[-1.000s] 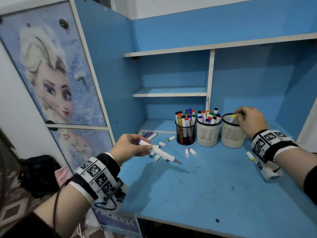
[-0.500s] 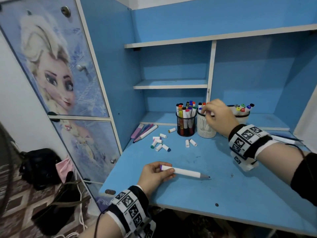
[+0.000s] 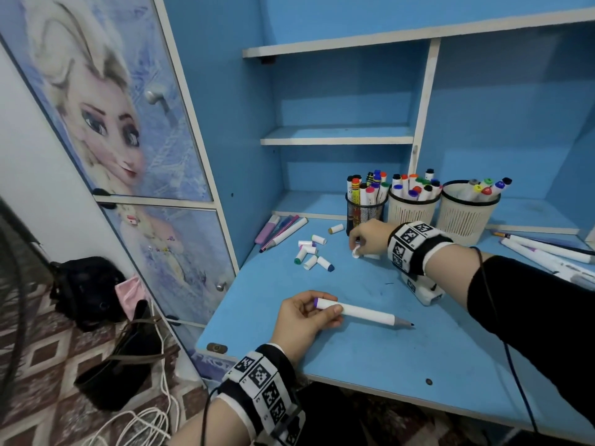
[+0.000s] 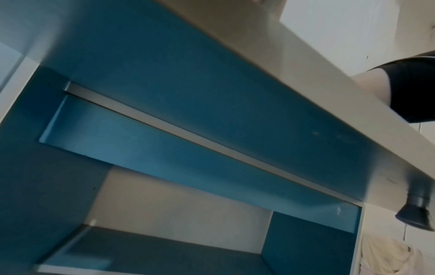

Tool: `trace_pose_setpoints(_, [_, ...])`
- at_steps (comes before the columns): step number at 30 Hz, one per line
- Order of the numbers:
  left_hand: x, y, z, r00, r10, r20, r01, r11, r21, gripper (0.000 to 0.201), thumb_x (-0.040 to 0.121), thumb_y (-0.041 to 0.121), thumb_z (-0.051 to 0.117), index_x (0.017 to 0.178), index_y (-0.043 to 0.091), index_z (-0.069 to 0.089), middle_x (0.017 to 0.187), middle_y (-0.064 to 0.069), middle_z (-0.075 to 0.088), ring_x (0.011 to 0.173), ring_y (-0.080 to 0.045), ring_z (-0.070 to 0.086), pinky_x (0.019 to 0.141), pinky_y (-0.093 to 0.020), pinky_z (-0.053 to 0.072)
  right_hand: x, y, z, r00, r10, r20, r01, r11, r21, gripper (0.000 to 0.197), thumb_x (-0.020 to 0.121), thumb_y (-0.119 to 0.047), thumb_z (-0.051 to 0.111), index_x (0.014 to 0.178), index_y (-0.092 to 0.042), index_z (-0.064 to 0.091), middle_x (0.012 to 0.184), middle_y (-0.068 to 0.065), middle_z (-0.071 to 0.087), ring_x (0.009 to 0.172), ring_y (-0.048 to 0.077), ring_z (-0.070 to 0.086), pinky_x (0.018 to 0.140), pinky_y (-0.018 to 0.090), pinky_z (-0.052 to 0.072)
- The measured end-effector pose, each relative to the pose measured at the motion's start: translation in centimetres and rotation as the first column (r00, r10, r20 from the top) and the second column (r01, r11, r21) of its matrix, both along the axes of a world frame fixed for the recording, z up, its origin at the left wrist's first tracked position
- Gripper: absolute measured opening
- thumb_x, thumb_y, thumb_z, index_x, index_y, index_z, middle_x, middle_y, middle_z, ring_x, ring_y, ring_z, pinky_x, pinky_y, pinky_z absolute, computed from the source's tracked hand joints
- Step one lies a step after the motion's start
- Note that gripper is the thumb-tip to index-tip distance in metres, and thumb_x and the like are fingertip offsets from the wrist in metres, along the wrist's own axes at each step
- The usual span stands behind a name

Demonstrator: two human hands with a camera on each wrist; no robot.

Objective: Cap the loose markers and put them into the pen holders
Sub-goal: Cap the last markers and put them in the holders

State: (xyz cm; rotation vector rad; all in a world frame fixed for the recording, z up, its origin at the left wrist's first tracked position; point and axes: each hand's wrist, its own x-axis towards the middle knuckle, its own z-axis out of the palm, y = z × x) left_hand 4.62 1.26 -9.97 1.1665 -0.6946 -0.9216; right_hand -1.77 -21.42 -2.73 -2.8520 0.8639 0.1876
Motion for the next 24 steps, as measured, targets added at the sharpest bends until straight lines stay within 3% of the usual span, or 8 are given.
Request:
trace_pose_setpoints(3, [0.1, -0.1, -0.1, 1.0, 0.007, -0.023, -0.007, 1.0, -0.009, 0.012, 0.078, -0.013, 0.064, 0.084, -0.003, 0.064, 0.066, -0.007, 0.068, 0.059, -0.018, 0.067, 0.062, -0.023, 0.057, 2.1, 0.3, -0.1, 0.998, 0.057, -0.004, -0.057, 0.998, -0.002, 0.019, 0.086, -0.01, 0.062, 0.104, -0.011, 0.068, 0.099, -0.001, 0.061, 0.093, 0.017, 0.055, 0.075, 0.02, 0.038])
trace_pose_setpoints(8, [0.0, -0.2, -0.4, 0.999, -0.004, -0.045, 0.004, 1.0, -0.019, 0.012, 0.078, -0.013, 0.065, 0.086, -0.004, 0.064, 0.067, -0.008, 0.069, 0.06, -0.019, 0.068, 0.062, -0.024, 0.058, 5.4, 1.0, -0.2, 0.993, 0.113, 0.036, -0.113, 0.994, -0.013, 0.024, 0.085, -0.002, 0.055, 0.103, -0.012, 0.067, 0.089, 0.001, 0.056, 0.083, 0.015, 0.049, 0.071, 0.022, 0.038])
trace_pose_setpoints(13, [0.2, -0.3, -0.4, 0.999, -0.01, -0.047, 0.009, 1.0, -0.015, 0.012, 0.078, -0.013, 0.065, 0.087, -0.005, 0.063, 0.066, -0.007, 0.069, 0.059, -0.018, 0.068, 0.06, -0.024, 0.057, 8.0, 1.5, -0.1, 0.974, 0.19, 0.125, -0.19, 0.982, -0.01, 0.028, 0.089, -0.013, 0.058, 0.116, -0.017, 0.062, 0.109, 0.006, 0.058, 0.087, 0.015, 0.048, 0.075, 0.022, 0.035])
trace_pose_setpoints(17, [0.4, -0.5, -0.5, 0.999, -0.016, -0.046, 0.016, 1.0, 0.007, 0.012, 0.078, -0.012, 0.065, 0.085, -0.001, 0.063, 0.066, -0.006, 0.068, 0.06, -0.018, 0.068, 0.061, -0.025, 0.058, 9.1, 1.9, -0.5, 0.97, 0.242, 0.004, -0.242, 0.97, 0.037, 0.037, 0.09, -0.018, 0.058, 0.126, -0.023, 0.057, 0.115, 0.006, 0.057, 0.106, 0.024, 0.055, 0.085, 0.026, 0.039])
trace_pose_setpoints(20, [0.5, -0.5, -0.6, 0.998, -0.018, -0.054, 0.018, 1.0, 0.013, 0.013, 0.078, -0.011, 0.066, 0.085, -0.001, 0.063, 0.067, -0.007, 0.069, 0.06, -0.019, 0.068, 0.061, -0.025, 0.058, 9.4, 1.9, -0.8, 0.966, 0.248, -0.068, -0.25, 0.968, -0.019, 0.034, 0.087, -0.016, 0.06, 0.12, -0.024, 0.061, 0.097, 0.002, 0.055, 0.103, 0.025, 0.057, 0.08, 0.027, 0.041])
trace_pose_setpoints(24, [0.5, -0.5, -0.5, 0.998, -0.022, -0.051, 0.023, 1.0, 0.013, 0.013, 0.078, -0.012, 0.066, 0.085, -0.001, 0.063, 0.066, -0.007, 0.069, 0.06, -0.018, 0.068, 0.061, -0.025, 0.058, 9.1, 1.8, -0.8, 0.971, 0.222, -0.089, -0.227, 0.973, -0.049, 0.033, 0.085, -0.012, 0.063, 0.116, -0.025, 0.062, 0.104, 0.005, 0.058, 0.104, 0.024, 0.055, 0.08, 0.03, 0.042])
